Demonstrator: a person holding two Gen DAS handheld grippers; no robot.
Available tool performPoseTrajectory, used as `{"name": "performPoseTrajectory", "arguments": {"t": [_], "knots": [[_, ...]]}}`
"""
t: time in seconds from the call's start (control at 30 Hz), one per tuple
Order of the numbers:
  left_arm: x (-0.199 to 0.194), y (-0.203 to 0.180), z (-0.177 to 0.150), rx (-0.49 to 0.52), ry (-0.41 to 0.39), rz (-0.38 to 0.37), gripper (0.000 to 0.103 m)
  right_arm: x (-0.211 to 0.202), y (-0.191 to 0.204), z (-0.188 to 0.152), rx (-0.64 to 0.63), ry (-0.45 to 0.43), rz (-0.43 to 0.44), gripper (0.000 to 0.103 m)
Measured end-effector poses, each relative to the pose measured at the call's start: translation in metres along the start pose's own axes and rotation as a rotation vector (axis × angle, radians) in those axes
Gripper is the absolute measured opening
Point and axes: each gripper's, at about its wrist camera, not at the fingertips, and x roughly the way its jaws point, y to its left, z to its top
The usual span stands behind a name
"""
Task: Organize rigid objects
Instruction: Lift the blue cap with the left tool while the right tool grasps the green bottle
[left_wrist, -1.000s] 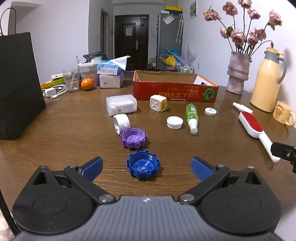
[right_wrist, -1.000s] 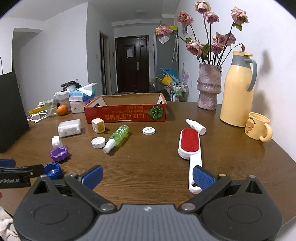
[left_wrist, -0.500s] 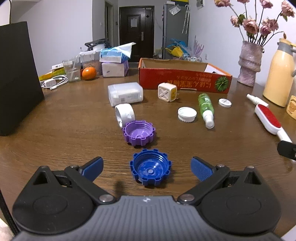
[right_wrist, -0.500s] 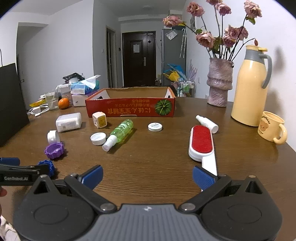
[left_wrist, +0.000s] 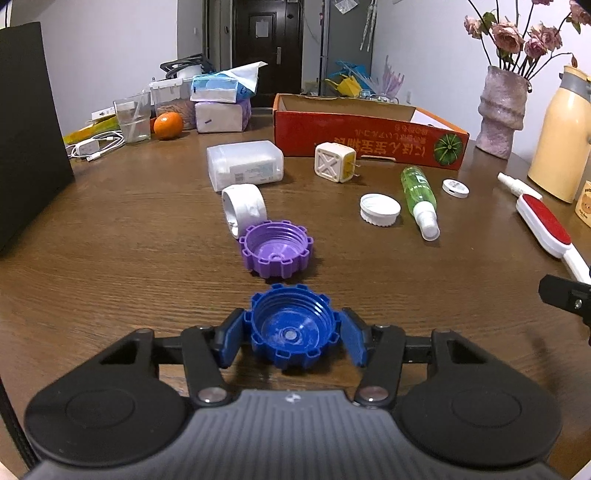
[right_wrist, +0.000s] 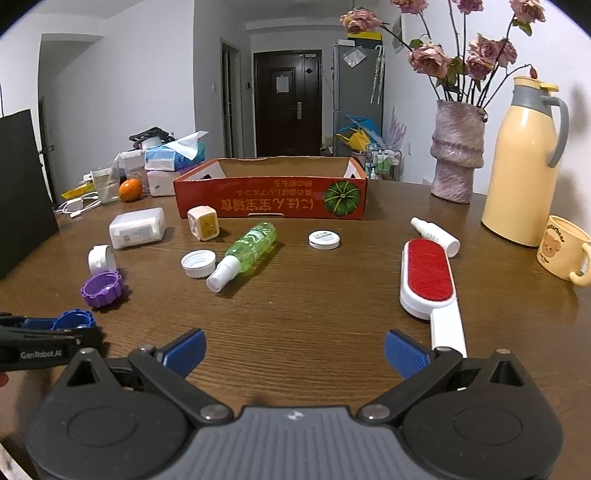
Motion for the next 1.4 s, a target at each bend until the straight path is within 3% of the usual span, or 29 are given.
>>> {"name": "performPoseTrajectory", "arguments": {"t": [0.4, 0.77, 0.93, 1.07, 1.23, 1.4], "knots": [[-0.009, 0.015, 0.013, -0.012, -0.048, -0.015, 0.056, 0.011, 0.020, 0.010, -0.042, -0.013, 0.024, 0.103], [-0.011, 0.034, 0.042, -0.031, -0.095, -0.024, 0.056, 0.025, 0.041, 0.031, -0.068, -0.095, -0.002, 0.103], [-0.003, 0.041, 0.059, -0.034, -0.102, -0.027, 0.056, 0.033, 0.046, 0.040, -0.076, -0.175, -0.021, 0.103], [0.005, 0.046, 0.069, -0.035, -0.106, -0.034, 0.056, 0.050, 0.049, 0.052, -0.071, -0.138, -0.004, 0.103], [0.016, 0.050, 0.077, -0.038, -0.099, -0.040, 0.056, 0.075, 0.055, 0.061, -0.076, -0.088, -0.018, 0.096], [0.023, 0.053, 0.080, -0.047, -0.094, -0.041, 0.056, 0.109, 0.055, 0.068, -0.047, -0.004, -0.051, 0.076]]}}
